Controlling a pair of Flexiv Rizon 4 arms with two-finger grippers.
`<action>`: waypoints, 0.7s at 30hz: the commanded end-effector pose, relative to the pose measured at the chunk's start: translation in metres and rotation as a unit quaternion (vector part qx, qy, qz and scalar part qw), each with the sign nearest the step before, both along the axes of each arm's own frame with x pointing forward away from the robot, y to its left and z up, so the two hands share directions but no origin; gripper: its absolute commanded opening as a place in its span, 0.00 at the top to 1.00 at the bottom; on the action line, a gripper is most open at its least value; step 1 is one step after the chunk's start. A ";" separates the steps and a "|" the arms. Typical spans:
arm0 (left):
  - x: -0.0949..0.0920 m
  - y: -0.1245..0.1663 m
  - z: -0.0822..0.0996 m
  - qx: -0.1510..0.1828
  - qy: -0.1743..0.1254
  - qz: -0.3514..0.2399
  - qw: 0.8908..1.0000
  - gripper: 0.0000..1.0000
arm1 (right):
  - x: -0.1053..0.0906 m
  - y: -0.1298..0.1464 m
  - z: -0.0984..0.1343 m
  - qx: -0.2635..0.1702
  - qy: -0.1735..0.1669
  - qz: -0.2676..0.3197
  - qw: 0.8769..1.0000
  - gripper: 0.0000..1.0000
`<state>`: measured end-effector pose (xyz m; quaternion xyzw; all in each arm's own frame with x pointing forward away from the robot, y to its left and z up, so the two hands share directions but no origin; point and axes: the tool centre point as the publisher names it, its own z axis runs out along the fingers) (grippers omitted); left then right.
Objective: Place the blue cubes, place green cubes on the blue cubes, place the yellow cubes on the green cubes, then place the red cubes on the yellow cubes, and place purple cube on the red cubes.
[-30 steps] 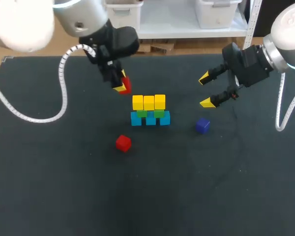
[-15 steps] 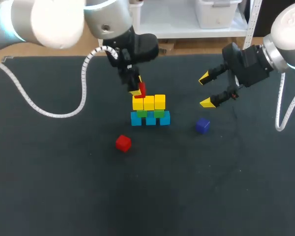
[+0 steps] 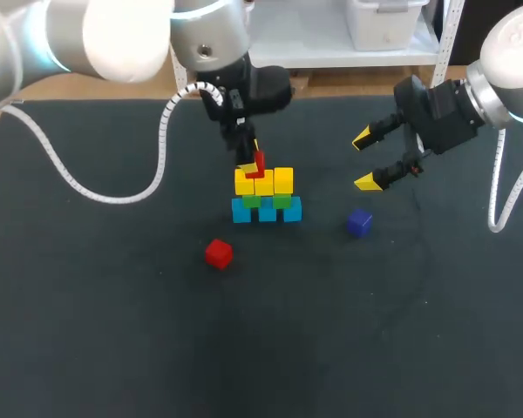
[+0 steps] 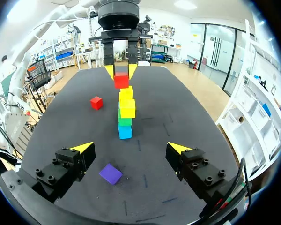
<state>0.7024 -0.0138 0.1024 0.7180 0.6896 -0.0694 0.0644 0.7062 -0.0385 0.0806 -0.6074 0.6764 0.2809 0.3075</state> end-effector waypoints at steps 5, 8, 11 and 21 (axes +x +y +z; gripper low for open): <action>0.005 0.002 -0.003 0.010 0.007 0.000 1.000 1.00 | 0.001 0.000 -0.001 0.001 0.000 0.001 1.000 0.00; 0.005 0.002 -0.004 0.011 0.009 0.001 1.000 1.00 | 0.001 0.000 -0.001 0.001 0.000 0.001 1.000 0.00; 0.005 0.002 -0.005 0.012 0.010 -0.001 1.000 1.00 | 0.001 0.000 -0.001 0.001 0.000 0.001 1.000 0.00; 0.006 0.001 -0.006 0.015 0.012 -0.002 1.000 1.00 | 0.001 0.000 -0.001 0.001 0.000 0.001 1.000 0.00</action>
